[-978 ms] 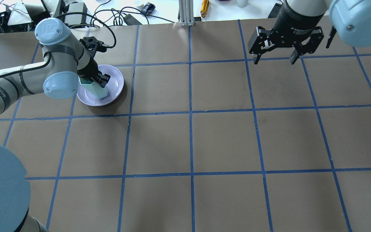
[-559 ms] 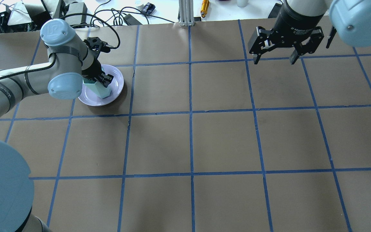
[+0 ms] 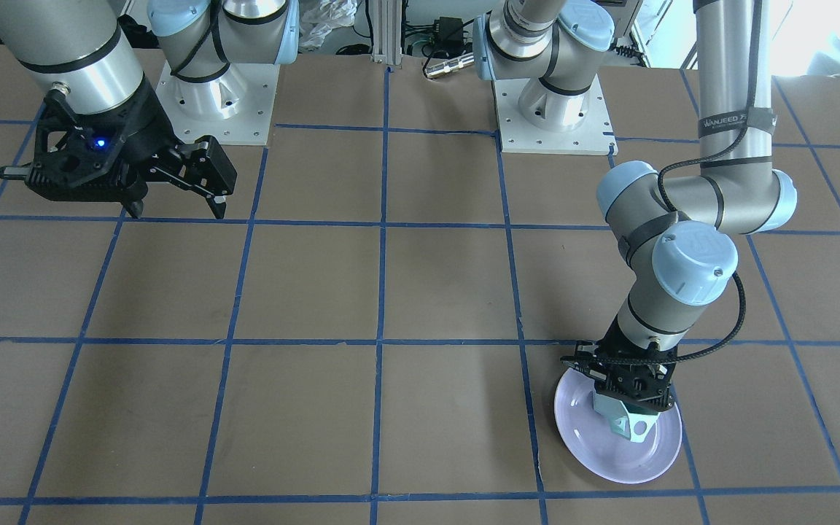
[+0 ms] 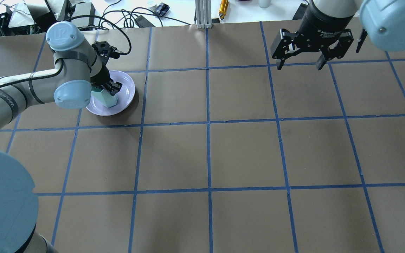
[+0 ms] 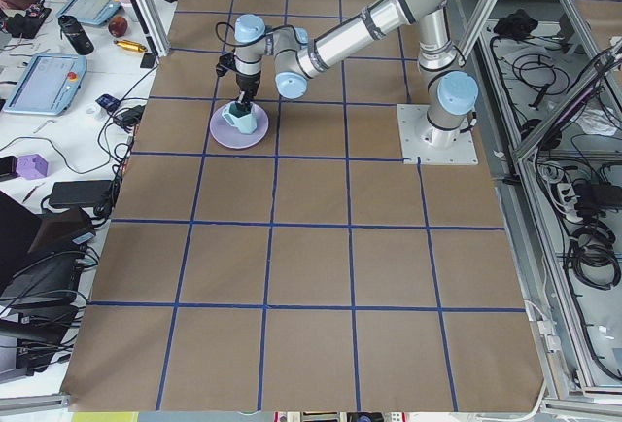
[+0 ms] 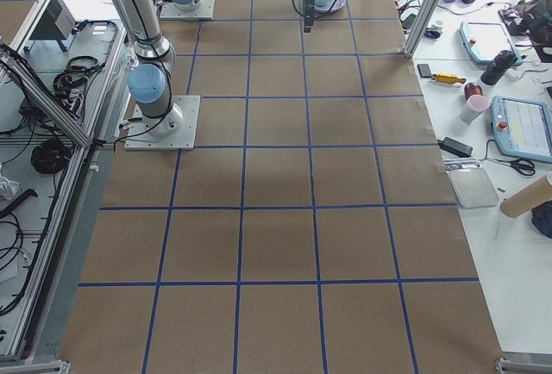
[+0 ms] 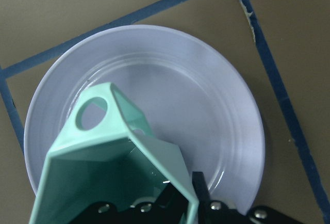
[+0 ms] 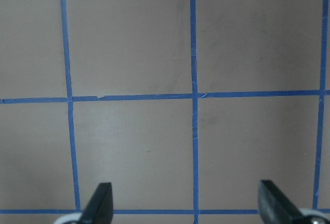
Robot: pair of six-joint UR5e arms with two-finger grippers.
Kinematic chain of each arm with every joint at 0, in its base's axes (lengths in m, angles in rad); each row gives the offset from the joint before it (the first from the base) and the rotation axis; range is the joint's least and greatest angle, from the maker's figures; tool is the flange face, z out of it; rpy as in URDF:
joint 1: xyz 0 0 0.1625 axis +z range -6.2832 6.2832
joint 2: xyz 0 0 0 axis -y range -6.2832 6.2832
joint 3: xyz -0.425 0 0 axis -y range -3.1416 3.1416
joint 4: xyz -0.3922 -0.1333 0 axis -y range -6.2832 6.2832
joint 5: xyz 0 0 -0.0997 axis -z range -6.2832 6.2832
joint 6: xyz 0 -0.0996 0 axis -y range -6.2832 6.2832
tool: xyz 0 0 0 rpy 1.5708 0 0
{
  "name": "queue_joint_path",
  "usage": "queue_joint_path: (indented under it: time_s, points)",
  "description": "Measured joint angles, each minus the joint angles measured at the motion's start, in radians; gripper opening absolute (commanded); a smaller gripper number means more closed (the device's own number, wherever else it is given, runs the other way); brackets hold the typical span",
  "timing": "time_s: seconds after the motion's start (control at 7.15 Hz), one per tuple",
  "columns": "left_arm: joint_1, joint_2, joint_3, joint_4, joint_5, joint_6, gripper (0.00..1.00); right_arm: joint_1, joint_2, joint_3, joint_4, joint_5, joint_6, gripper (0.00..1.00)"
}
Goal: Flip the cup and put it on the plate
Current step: 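Rotate the cup upright and lower it onto the plate with the left gripper, then open the left gripper and raise it away from the cup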
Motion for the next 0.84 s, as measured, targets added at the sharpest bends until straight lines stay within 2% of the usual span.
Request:
queue_joint_path:
  time_s: [0.28,0.56,0.84]
  points:
    - [0.0,-0.001,0.001,-0.001,-0.001,0.0,1.0,0.0,0.0,0.0,0.0,-0.001,0.0,1.0]
    - [-0.003,0.042,0.006,-0.034,0.001,-0.002,1.0,0.0,0.0,0.0,0.0,0.0,0.001,1.0]
    - [-0.008,0.144,0.021,-0.174,-0.001,-0.016,1.0,0.0,0.0,0.0,0.0,-0.001,0.001,1.0]
